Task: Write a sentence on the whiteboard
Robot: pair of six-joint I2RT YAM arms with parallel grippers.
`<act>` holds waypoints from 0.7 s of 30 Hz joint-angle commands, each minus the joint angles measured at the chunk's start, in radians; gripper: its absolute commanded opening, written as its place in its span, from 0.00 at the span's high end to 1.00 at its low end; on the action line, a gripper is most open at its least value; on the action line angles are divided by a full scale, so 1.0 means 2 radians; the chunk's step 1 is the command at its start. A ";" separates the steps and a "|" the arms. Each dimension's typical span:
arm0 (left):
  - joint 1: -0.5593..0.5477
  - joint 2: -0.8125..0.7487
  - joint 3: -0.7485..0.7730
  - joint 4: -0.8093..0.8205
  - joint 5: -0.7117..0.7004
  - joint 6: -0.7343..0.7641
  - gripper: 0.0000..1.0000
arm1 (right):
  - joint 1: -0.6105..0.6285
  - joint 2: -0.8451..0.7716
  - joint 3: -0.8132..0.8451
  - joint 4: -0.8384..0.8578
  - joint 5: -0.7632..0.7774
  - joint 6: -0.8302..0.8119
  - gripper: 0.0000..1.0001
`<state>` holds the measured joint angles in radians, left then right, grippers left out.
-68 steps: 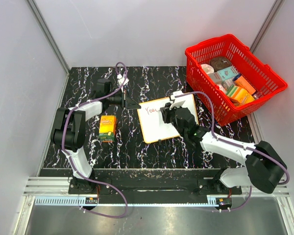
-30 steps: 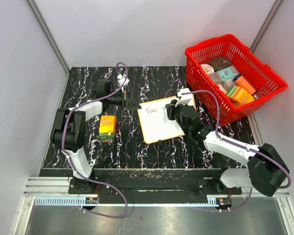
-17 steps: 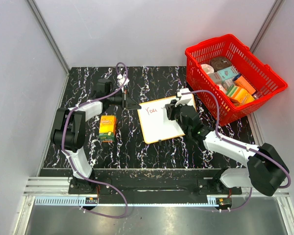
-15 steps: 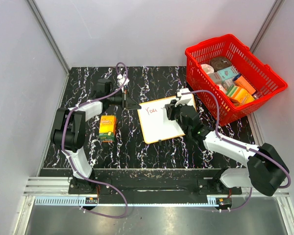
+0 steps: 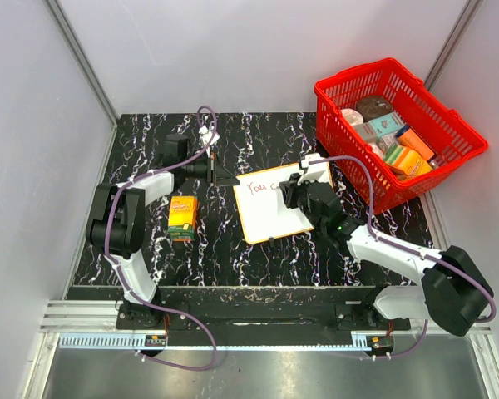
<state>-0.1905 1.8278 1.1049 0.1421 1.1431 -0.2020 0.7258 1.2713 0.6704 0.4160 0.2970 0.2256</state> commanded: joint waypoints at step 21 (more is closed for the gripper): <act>-0.016 -0.012 0.004 -0.019 -0.006 0.056 1.00 | -0.003 -0.035 0.013 0.007 0.051 -0.012 1.00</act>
<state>-0.1909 1.8275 1.1069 0.1364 1.1435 -0.2001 0.7258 1.2366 0.6605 0.3969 0.3573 0.2203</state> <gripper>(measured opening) 0.057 0.225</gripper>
